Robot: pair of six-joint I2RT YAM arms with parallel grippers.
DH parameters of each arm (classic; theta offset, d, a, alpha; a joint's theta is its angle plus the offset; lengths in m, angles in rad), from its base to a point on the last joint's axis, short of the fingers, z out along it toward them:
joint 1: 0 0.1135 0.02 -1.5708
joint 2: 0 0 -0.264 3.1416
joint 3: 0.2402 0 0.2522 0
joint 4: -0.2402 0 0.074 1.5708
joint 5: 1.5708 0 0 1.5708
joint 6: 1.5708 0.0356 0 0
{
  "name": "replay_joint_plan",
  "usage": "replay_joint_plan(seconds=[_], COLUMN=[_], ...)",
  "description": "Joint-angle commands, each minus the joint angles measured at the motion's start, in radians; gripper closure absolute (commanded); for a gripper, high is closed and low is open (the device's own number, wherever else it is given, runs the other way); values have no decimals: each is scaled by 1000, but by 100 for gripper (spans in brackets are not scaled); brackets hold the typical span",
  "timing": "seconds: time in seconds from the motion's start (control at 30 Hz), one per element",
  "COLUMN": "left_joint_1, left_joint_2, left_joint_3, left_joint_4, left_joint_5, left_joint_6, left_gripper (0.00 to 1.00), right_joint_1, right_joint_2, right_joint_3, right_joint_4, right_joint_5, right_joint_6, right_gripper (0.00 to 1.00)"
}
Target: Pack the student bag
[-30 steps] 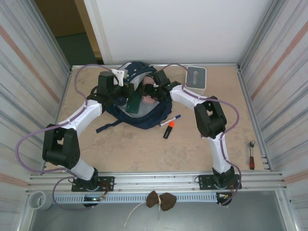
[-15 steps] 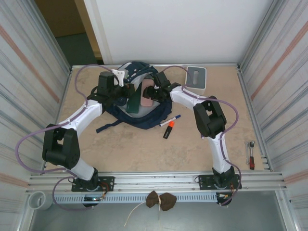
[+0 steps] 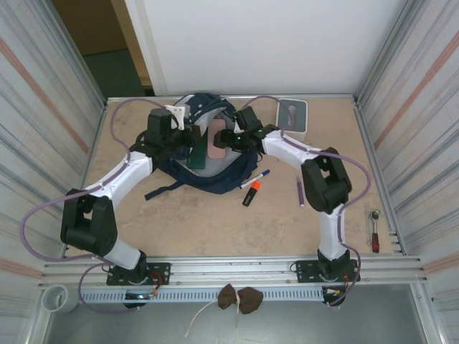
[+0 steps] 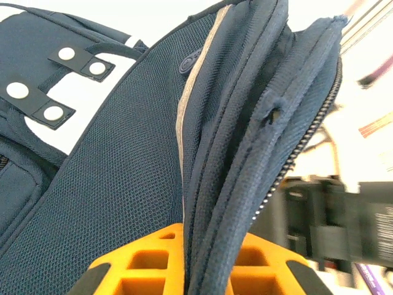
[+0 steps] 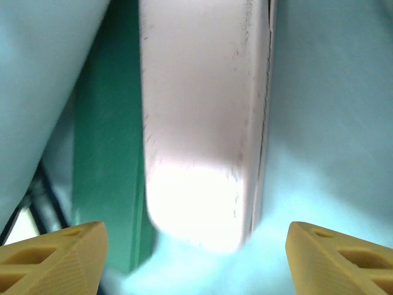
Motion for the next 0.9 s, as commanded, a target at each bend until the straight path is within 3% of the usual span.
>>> replay_joint_plan(seconds=[0.0, 0.17, 0.4, 0.63, 0.87], left_joint_1=[-6, -6, -9, -8, -8], left_joint_2=[-56, -70, -78, -124, -130], left_joint_3=[-5, -32, -68, -130, -102], left_joint_4=[38, 33, 17, -16, -73], left_joint_5=[-5, -33, -62, -155, -284], left_joint_6=[-20, -18, -4, 9, 54], left_gripper=[100, 100, 100, 100, 100], right_joint_1=[-14, -42, -67, -57, -35], right_joint_2=[-167, -271, -97, 115, 284], right_joint_3=[-118, -291, -190, 39, 247], right_joint_4=[15, -21, -7, 38, 135], right_joint_5=[-10, 167, 178, -2, -165], right_joint_6=[-73, -7, -4, -57, 3], right_gripper=[25, 25, 30, 55, 65])
